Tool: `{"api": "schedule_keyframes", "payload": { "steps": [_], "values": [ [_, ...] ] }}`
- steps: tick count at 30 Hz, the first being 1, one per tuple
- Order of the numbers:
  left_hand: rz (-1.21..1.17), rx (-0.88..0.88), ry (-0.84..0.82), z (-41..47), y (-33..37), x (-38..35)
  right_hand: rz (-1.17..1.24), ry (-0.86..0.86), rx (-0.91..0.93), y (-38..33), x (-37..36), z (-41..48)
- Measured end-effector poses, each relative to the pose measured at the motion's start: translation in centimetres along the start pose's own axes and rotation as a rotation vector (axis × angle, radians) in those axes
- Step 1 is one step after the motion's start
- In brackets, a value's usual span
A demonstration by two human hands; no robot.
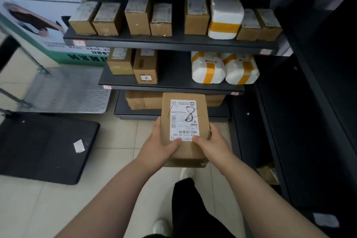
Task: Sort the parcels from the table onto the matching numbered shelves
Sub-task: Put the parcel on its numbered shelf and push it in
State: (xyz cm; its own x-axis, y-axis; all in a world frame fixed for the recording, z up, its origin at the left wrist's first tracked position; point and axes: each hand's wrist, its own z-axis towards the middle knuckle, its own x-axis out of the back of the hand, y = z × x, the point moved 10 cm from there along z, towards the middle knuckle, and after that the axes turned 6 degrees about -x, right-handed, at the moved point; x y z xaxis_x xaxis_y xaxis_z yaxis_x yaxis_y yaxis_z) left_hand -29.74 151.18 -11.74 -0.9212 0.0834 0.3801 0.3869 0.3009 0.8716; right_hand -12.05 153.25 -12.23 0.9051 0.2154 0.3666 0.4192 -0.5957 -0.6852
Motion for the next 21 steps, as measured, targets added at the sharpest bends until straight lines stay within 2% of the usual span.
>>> {"api": "schedule_keyframes", "payload": {
  "steps": [8,11,16,21],
  "values": [
    [-0.069,0.056,0.118,11.8,-0.6,2.6,0.021,-0.082,0.004,-7.1,-0.9,11.8],
    [-0.105,0.055,0.098,16.4,-1.8,2.6,0.043,-0.073,-0.017,-7.8,-1.4,16.1],
    [-0.017,0.036,0.05,23.7,-5.4,2.0,0.103,-0.041,-0.051,-6.7,-3.2,22.8],
    [-0.137,0.0,-0.057,29.8,-8.9,0.7,0.157,0.011,-0.019,-6.8,-4.9,29.7]
  ]
}}
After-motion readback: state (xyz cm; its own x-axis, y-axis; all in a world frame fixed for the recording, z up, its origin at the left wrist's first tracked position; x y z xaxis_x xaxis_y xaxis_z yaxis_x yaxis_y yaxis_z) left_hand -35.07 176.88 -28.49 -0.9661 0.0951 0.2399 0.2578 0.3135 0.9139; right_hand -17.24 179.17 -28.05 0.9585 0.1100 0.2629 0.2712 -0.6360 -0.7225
